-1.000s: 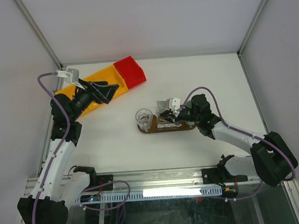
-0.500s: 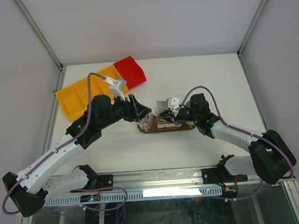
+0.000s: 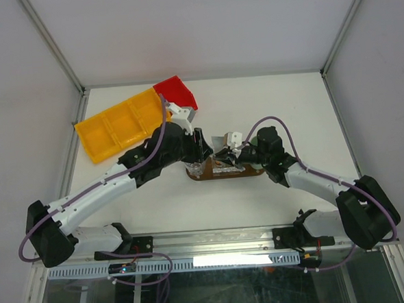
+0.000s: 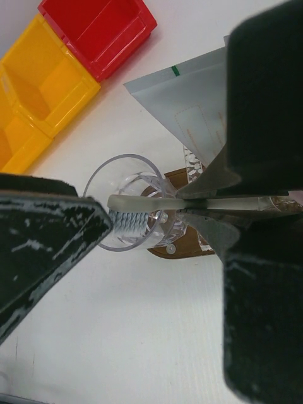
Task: Prepare toiletry sets of a toothbrush and toothpaste on the tray
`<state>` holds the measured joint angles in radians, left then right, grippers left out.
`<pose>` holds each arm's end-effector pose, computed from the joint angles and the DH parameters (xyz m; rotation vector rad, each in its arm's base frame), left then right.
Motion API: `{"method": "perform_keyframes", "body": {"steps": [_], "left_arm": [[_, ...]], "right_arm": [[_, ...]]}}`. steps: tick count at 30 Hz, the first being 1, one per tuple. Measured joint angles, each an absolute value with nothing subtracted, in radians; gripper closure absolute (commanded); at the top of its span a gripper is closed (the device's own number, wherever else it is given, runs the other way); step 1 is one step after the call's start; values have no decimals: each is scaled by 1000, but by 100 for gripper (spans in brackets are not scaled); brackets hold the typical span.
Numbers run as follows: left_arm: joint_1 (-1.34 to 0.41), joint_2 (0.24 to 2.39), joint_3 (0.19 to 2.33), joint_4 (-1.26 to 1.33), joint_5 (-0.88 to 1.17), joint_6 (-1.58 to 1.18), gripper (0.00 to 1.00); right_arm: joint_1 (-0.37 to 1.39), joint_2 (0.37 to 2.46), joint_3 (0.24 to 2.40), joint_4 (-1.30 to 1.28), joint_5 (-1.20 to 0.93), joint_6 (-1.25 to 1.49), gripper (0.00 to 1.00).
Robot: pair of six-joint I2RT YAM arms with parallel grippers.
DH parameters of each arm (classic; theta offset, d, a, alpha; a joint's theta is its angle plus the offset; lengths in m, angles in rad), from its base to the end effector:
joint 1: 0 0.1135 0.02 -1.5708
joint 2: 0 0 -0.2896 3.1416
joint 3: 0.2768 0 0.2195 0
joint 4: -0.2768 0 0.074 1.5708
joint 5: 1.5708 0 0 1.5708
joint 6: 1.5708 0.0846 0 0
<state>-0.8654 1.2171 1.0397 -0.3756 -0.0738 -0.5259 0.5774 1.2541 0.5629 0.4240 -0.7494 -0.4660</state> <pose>0.1817 -0.2037 0.3238 0.3290 2.1893 -0.7287 0.1879 0.1912 0.2644 -1.3298 1.2577 0.7629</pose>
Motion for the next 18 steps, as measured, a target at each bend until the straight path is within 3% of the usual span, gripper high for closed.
{"method": "perform_keyframes", "body": {"steps": [8, 18], "left_arm": [[-866, 1291, 1089, -374, -81, -506, 59], [-892, 1316, 1091, -379, -86, -504, 73]], "right_arm": [[577, 1253, 563, 423, -749, -466, 92], [577, 1252, 563, 423, -749, -466, 92]]}}
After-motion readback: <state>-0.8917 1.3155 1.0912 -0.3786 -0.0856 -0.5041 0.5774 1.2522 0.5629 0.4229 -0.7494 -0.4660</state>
